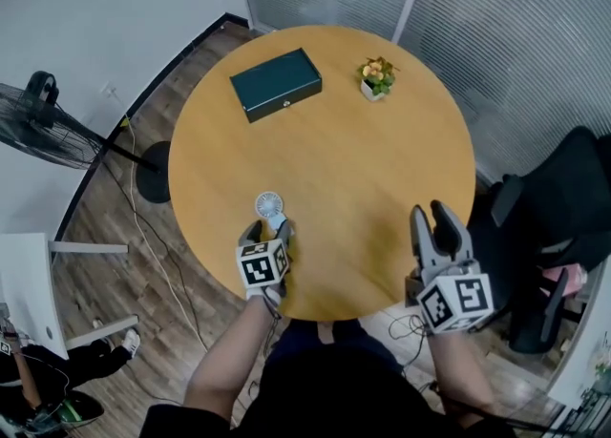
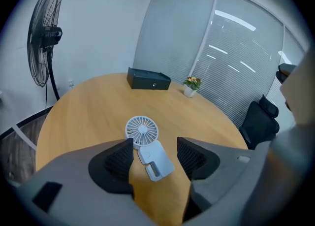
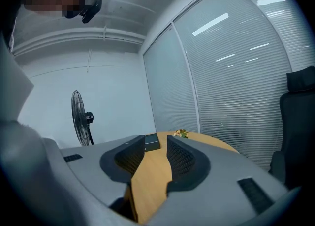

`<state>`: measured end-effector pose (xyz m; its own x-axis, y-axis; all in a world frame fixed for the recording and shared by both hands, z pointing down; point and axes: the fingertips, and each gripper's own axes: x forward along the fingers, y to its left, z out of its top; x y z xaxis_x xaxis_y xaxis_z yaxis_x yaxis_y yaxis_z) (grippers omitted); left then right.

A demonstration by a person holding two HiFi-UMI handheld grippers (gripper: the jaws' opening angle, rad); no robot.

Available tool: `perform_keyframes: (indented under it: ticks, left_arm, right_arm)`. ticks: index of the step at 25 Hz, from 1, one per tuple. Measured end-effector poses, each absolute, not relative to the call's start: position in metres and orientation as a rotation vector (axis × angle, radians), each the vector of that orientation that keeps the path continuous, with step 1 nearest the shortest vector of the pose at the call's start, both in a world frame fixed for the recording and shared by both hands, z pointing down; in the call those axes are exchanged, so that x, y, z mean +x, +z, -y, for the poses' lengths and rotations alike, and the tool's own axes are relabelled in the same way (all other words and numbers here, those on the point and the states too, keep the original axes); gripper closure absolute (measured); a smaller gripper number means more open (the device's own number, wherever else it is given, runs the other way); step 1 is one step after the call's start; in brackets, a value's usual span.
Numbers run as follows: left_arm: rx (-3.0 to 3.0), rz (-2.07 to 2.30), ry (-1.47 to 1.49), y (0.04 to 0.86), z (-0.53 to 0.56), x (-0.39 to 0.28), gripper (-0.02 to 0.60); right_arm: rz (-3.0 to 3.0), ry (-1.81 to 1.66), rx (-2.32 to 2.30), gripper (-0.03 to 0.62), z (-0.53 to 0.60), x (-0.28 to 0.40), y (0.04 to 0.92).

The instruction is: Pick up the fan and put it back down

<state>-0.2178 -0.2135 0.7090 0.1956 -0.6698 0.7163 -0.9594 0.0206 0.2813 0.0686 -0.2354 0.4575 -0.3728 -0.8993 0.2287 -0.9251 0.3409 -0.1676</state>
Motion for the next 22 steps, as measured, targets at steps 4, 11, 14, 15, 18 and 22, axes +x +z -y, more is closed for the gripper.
perform_keyframes:
  ticks: [4,11,14,15,18,22]
  left_arm:
    - [1.672,1.537,0.51,0.725,0.224,-0.214,0.31]
    - [1.671,1.542,0.578,0.741,0.247,-0.208,0.307]
    - [1.752,1.498,0.727,0.748,0.255,-0.201,0.307]
    - [1.783,1.479,0.793,0.751,0.255,-0.198,0.305]
    - [1.859,1.454,0.946,0.758,0.255,-0.195,0.305]
    - [1.871,1.461,1.03,0.767,0.256,-0.199,0.305]
  right_arm:
    - [2.467,0.433,1.722,0.448,0.242,0.08,0.467]
    - [2.434,0.471,1.722,0.45,0.25,0.091,0.484]
    - [2.426,0.49,1.709,0.45,0.251,0.091,0.491]
    - [2.426,0.495,1.705,0.45,0.252,0.091,0.492]
    - [2.429,0.508,1.695,0.451,0.255,0.09,0.496]
    - [2.43,0.525,1.687,0.454,0.261,0.091,0.501]
